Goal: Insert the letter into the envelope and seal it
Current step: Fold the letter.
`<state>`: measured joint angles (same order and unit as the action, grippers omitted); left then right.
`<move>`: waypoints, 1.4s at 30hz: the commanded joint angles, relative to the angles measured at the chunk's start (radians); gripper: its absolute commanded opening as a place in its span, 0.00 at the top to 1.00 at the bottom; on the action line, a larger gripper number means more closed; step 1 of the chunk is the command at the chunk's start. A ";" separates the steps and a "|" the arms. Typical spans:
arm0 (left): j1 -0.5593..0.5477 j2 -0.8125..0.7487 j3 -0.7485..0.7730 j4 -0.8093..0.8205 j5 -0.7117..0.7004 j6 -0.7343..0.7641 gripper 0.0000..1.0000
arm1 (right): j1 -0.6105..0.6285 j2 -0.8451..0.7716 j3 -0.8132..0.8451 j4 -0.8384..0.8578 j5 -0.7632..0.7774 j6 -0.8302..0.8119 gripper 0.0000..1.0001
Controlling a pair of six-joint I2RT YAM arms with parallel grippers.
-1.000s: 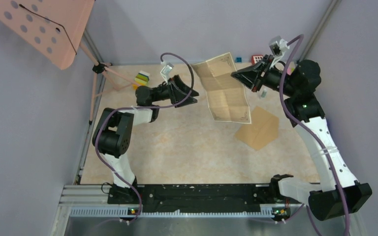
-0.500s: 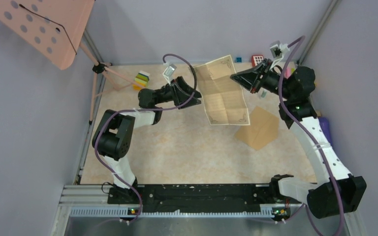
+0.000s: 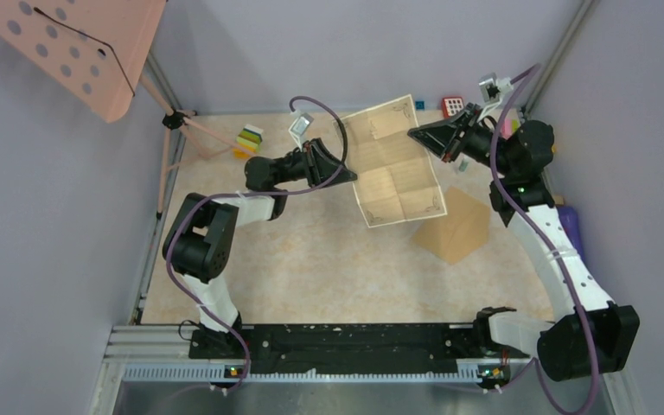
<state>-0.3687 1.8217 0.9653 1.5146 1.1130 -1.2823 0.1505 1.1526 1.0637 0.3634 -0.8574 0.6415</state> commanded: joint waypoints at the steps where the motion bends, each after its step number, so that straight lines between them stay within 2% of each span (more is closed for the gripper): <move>1: -0.002 -0.041 0.010 0.105 -0.001 -0.014 0.75 | -0.015 0.003 -0.008 0.054 0.008 0.009 1.00; 6: -0.002 -0.044 0.014 0.105 -0.005 -0.024 0.77 | -0.016 0.010 -0.012 0.055 -0.004 0.002 1.00; 7: -0.002 -0.045 0.015 0.105 -0.004 -0.025 0.80 | -0.017 0.013 -0.010 0.053 -0.011 0.000 1.00; 11: -0.002 -0.058 0.014 0.090 0.007 -0.012 1.00 | -0.020 0.015 -0.001 0.022 -0.027 -0.037 1.00; 12: -0.003 -0.065 0.016 0.068 0.015 0.002 1.00 | -0.020 0.015 -0.002 0.017 -0.032 -0.049 0.94; 15: 0.001 -0.090 0.018 0.001 0.038 0.060 1.00 | -0.024 0.018 0.000 -0.004 -0.061 -0.082 0.59; 17: 0.003 -0.101 0.022 -0.011 0.060 0.076 1.00 | -0.024 0.028 0.001 -0.013 -0.095 -0.106 0.43; 20: 0.003 -0.114 0.043 -0.013 0.116 0.080 1.00 | -0.024 0.043 0.003 -0.025 -0.150 -0.141 0.35; 26: 0.002 -0.150 0.082 -0.083 0.272 0.153 1.00 | -0.024 0.061 -0.013 -0.030 -0.180 -0.228 0.31; 29: 0.003 -0.175 0.084 -0.143 0.324 0.195 1.00 | -0.025 0.066 -0.028 -0.022 -0.182 -0.254 0.34; 32: 0.003 -0.197 0.084 -0.195 0.353 0.238 1.00 | -0.024 0.065 -0.044 0.016 -0.220 -0.254 0.47; 35: 0.004 -0.216 0.084 -0.279 0.356 0.303 1.00 | -0.024 0.062 -0.063 0.056 -0.269 -0.239 0.65; 39: 0.008 -0.226 0.094 -0.432 0.346 0.429 1.00 | -0.024 0.047 -0.077 0.080 -0.307 -0.225 0.94; 40: 0.011 -0.228 0.099 -0.476 0.339 0.471 0.96 | -0.024 0.041 -0.078 0.079 -0.306 -0.225 1.00; 41: 0.016 -0.228 0.105 -0.523 0.327 0.508 0.87 | -0.025 0.035 -0.079 0.073 -0.304 -0.231 1.00; 42: 0.026 -0.229 0.110 -0.578 0.312 0.547 0.74 | -0.025 0.026 -0.078 0.064 -0.298 -0.238 1.00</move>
<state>-0.3641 1.6321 1.0260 1.1358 1.4467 -0.9207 0.1341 1.2205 0.9863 0.3756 -1.1217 0.4221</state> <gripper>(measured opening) 0.097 0.010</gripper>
